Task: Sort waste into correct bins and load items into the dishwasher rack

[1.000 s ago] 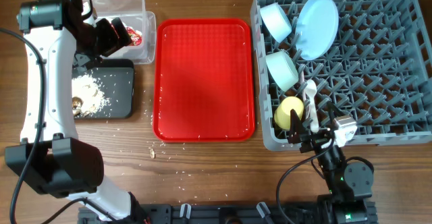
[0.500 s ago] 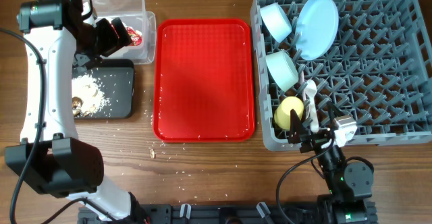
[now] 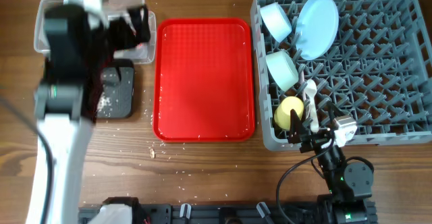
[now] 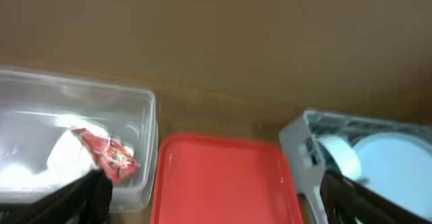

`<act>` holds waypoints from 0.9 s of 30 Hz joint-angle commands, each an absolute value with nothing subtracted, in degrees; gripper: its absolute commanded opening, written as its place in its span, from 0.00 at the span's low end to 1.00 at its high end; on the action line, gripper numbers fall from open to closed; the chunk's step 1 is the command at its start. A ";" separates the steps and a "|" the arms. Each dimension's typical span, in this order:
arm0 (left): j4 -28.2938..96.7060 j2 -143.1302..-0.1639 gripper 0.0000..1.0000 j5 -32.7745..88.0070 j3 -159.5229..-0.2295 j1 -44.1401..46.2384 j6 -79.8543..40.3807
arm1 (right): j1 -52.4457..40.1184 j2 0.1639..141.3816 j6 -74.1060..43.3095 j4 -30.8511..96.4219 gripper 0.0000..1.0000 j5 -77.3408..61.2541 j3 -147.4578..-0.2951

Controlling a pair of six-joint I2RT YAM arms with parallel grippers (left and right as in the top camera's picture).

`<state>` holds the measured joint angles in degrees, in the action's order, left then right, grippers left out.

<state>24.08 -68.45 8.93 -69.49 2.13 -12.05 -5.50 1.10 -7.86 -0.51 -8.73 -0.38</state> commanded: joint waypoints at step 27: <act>3.79 -0.14 1.00 7.79 -0.32 1.50 -9.37 | -5.78 0.64 -7.66 -0.73 1.00 -8.62 -0.30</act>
